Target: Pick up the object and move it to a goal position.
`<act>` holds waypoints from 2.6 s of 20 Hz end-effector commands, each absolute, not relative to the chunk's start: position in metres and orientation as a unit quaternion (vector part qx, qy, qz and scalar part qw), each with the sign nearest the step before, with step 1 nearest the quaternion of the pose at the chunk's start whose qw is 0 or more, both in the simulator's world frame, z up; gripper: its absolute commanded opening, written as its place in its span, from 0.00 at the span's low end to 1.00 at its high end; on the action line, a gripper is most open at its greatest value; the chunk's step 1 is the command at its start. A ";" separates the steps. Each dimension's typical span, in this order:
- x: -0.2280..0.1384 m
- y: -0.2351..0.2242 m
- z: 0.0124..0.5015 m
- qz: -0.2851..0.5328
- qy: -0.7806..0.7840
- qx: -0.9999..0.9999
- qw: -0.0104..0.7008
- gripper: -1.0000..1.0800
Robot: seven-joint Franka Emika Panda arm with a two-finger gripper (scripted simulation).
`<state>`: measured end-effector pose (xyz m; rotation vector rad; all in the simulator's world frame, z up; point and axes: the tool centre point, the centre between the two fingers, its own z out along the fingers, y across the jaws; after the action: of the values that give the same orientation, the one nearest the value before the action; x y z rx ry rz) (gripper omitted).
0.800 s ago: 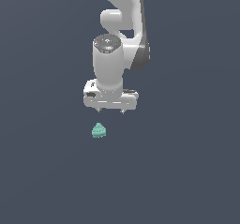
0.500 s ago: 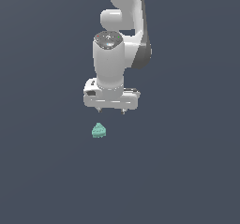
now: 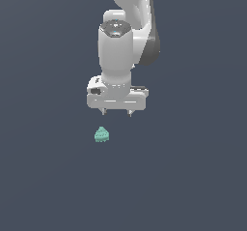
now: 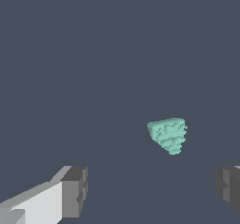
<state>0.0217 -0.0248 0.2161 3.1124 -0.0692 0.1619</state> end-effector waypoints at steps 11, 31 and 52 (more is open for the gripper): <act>0.023 -0.034 0.201 0.045 -0.101 0.994 0.005 0.96; 0.023 -0.069 0.146 0.018 -0.398 0.917 -0.008 0.96; 0.019 -0.104 0.099 0.001 -0.636 0.772 -0.001 0.96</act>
<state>0.0191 -0.1027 0.1008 2.4514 -1.9702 0.0037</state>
